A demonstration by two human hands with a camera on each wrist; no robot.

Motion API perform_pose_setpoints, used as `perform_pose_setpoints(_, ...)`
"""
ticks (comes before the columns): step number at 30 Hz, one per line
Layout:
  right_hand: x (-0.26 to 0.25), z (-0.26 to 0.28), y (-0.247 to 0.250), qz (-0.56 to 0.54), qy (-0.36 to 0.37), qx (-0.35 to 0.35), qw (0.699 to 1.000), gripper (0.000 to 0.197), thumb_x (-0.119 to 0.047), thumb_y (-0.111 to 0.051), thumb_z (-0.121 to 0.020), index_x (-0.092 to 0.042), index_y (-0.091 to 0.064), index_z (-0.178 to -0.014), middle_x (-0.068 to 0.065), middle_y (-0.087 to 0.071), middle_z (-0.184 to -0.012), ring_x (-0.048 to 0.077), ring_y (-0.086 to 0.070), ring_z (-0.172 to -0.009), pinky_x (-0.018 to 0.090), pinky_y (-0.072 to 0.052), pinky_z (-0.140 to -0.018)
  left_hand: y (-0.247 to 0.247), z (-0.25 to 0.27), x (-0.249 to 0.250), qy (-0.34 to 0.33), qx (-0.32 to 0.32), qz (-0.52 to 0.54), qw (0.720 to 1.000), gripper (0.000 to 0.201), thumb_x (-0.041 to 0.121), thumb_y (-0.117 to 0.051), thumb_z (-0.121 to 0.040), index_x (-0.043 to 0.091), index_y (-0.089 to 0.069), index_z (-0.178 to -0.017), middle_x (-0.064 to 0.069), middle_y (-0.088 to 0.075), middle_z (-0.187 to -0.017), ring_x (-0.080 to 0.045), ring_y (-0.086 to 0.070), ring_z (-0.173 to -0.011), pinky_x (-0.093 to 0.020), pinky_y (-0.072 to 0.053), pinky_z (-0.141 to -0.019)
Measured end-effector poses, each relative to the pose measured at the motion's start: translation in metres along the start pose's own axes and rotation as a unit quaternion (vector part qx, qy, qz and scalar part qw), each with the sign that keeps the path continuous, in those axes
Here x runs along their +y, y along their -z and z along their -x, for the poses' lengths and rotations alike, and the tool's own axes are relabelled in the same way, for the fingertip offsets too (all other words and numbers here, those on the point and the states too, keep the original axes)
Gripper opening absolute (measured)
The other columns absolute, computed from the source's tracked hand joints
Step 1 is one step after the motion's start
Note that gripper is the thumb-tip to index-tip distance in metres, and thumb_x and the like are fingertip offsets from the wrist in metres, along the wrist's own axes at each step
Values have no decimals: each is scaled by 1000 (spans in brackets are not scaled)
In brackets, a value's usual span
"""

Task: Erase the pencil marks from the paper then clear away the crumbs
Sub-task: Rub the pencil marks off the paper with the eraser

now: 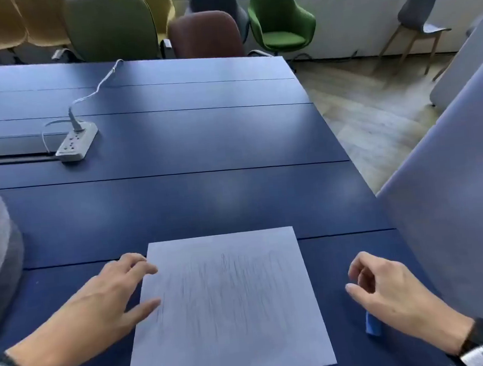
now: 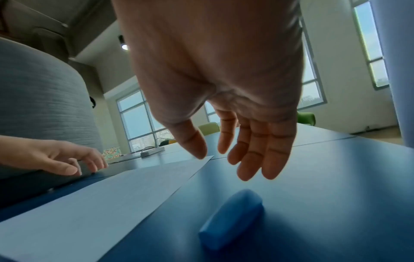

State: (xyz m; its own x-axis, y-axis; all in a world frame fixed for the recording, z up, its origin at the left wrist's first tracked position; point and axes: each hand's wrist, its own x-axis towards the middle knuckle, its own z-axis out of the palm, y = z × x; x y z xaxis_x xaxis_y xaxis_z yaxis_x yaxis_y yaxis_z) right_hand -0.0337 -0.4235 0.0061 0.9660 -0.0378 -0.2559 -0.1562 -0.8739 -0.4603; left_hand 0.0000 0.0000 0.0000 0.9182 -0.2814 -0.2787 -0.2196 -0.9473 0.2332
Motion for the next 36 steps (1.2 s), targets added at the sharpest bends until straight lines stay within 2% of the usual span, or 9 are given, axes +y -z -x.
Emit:
perform_pose_setpoints(3,15,10,1,47,27,-19,998,20,-12,-55,-76,-31,-51,-82,-8,-57,-79,10,-55,-70,22,-47,-62,-2,0,10,-8,-7,-12,1000,48,83,-37,-77,58,-27,-116,38,-19,-130,5,-35,-121,-19,-35,-83)
perform_pose_setpoints(6,28,24,0,93,109,-109,984,40,-4,-44,-71,-38,-51,-90,-17,-47,-99,7,-54,-84,19,-48,-71,-7,1,14,-5,-23,-18,1000,59,59,-53,-90,41,-30,-142,26,-16,-150,-1,-28,-135,-20,-31,-104)
perform_pose_setpoints(9,42,36,1,157,175,-121,964,31,-13,-56,-80,-41,-53,-93,-26,-37,-107,-4,-46,-100,11,-41,-77,-10,-5,11,-2,-41,-27,999,79,61,-58,-87,34,-22,-151,20,-6,-160,-5,-19,-142,-27,-25,-113)
perform_pose_setpoints(11,49,38,4,154,180,-111,965,20,-27,-64,-83,-42,-53,-90,-23,-42,-104,-3,-47,-98,13,-42,-77,-10,-12,8,-2,-67,-53,996,93,65,-61,-83,32,-12,-154,18,3,-162,-10,-11,-146,-34,-21,-118)
perform_pose_setpoints(15,28,30,3,188,169,-76,964,15,-47,-59,-85,-39,-47,-83,-16,-51,-95,2,-52,-89,17,-45,-75,-11,-17,7,-9,-95,-62,994,115,79,-63,-67,32,-6,-156,18,4,-163,-10,-2,-147,-39,-16,-119)
perform_pose_setpoints(21,-58,-8,-15,122,253,-41,959,20,-42,-67,-81,-34,-50,-85,-16,-56,-83,7,-54,-74,19,-46,-65,-31,-13,31,-58,-61,-93,992,113,79,-59,-71,27,-5,-156,11,4,-163,-14,-2,-146,-30,-12,-116)
perform_pose_setpoints(25,-99,-40,-46,96,284,-61,952,18,-41,-67,-83,-32,-54,-91,-13,-55,-80,5,-52,-68,16,-40,-59,-34,-15,45,-61,-65,-125,988,115,80,-60,-70,22,-10,-155,4,0,-163,-20,-10,-144,-35,-20,-116)
perform_pose_setpoints(29,-122,-59,-67,67,296,-79,949,14,-34,-65,-86,-24,-58,-93,-14,-54,-72,2,-51,-60,14,-35,-54,-27,-17,44,-76,-84,-98,989,105,73,-65,-73,29,-15,-154,7,-6,-161,-19,-15,-139,-37,-25,-113)
perform_pose_setpoints(36,-142,-60,-81,108,330,-44,937,21,-35,-63,-87,-22,-56,-101,-10,-52,-88,14,-53,-79,30,-49,-71,-32,-11,37,-83,-87,-81,989,113,73,-67,-71,29,-8,-156,15,1,-162,-15,-10,-141,-36,-22,-113)
